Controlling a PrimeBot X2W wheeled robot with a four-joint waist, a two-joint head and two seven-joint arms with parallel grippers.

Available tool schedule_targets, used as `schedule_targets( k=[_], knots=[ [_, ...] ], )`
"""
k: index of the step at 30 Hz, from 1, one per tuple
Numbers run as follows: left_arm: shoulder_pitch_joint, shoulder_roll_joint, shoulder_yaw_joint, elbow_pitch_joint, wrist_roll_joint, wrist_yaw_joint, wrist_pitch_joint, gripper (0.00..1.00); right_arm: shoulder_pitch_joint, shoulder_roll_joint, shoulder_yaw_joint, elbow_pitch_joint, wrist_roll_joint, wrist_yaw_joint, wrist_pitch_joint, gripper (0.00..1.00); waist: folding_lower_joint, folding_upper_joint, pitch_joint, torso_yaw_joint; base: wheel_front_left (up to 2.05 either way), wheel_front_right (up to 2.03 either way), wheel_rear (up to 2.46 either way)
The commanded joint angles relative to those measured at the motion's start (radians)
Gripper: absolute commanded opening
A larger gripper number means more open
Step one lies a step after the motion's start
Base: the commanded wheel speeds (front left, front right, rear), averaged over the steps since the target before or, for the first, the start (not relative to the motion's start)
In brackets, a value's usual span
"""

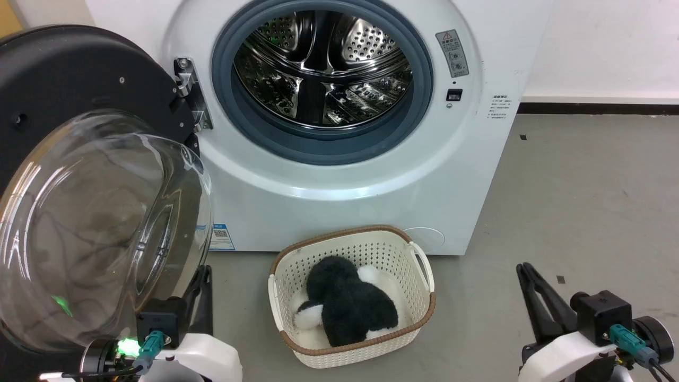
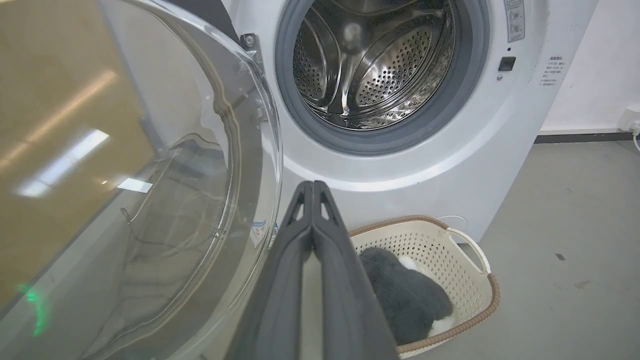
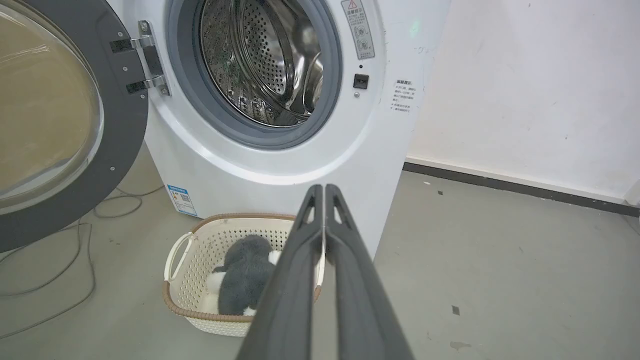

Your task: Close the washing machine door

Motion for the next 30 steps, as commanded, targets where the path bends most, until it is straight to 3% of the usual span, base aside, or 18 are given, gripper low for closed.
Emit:
schedule_targets(
  k=[1,2,3,4,30],
  knots=[
    [0.000,0.000,0.000,0.001,0.000,0.000,0.000,1.00,0.000,0.000,0.001,0.000,0.001,0.000,0.000,1.00,0.0000,0.0000,0.000,0.000,0.00,0.00,0.00],
    [0.001,0.000,0.000,0.001,0.000,0.000,0.000,1.00,0.000,0.000,0.001,0.000,0.001,0.000,0.000,1.00,0.0000,0.0000,0.000,0.000,0.00,0.00,0.00],
    [0.001,0.000,-0.001,0.001,0.000,0.000,0.000,0.00,0.001,0.000,0.001,0.000,0.001,0.000,0.000,0.00,0.0000,0.0000,0.000,0.000,0.00,0.00,0.00],
    [0.001,0.000,-0.001,0.001,0.000,0.000,-0.001,1.00,0.001,0.000,0.001,0.000,0.001,0.000,0.000,1.00,0.0000,0.0000,0.000,0.000,0.00,0.00,0.00],
    [0.003,0.000,-0.036,0.014,-0.032,0.012,-0.055,1.00,0.018,0.001,-0.002,-0.004,0.036,0.000,-0.055,1.00,0.0000,0.0000,-0.003,0.035,0.00,0.00,0.00]
  ],
)
